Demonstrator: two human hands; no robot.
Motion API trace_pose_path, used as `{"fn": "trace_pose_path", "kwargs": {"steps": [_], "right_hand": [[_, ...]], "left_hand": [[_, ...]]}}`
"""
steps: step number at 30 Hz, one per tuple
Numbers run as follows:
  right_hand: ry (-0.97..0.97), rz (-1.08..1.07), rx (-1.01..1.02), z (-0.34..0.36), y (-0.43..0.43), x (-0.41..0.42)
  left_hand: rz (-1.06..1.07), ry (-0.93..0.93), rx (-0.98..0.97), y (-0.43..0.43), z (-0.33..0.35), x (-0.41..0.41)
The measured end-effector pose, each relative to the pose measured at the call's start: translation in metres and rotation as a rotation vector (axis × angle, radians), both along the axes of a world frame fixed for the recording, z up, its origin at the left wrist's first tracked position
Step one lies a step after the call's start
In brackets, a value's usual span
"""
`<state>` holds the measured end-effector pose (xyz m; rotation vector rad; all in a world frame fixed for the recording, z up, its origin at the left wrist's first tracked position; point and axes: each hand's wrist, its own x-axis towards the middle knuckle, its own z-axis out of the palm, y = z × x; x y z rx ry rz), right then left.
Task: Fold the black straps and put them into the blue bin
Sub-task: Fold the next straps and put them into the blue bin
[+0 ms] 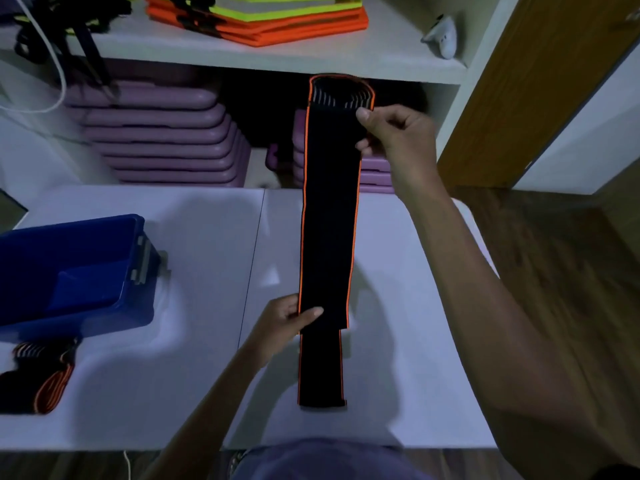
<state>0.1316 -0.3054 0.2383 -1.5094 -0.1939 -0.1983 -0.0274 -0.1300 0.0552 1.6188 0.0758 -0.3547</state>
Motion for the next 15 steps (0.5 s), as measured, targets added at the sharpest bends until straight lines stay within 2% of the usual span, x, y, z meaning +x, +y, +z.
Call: {"fn": "trace_pose_path", "kwargs": {"steps": [3,8,12,15], "right_hand": [[0.146,0.001,-0.048,-0.044,0.007,0.008],[0.419,0.052,-0.098,-0.145,0.012,0.008],[0.648,0.159,-0.123,-0.202,0.01,-0.005],[0.786,0.189,-0.127,-0.226,0.005,-0.014]], "left_hand": [[0.027,0.064,0.0,0.001,-0.015,-0.029],[-0.027,0.278,0.133,0.006,-0.05,-0.065],[-0.073,0.452,0.011,0.005,-0.056,-0.078],[-0.083,0.503,0.038,0.006,-0.058,-0.079]]}}
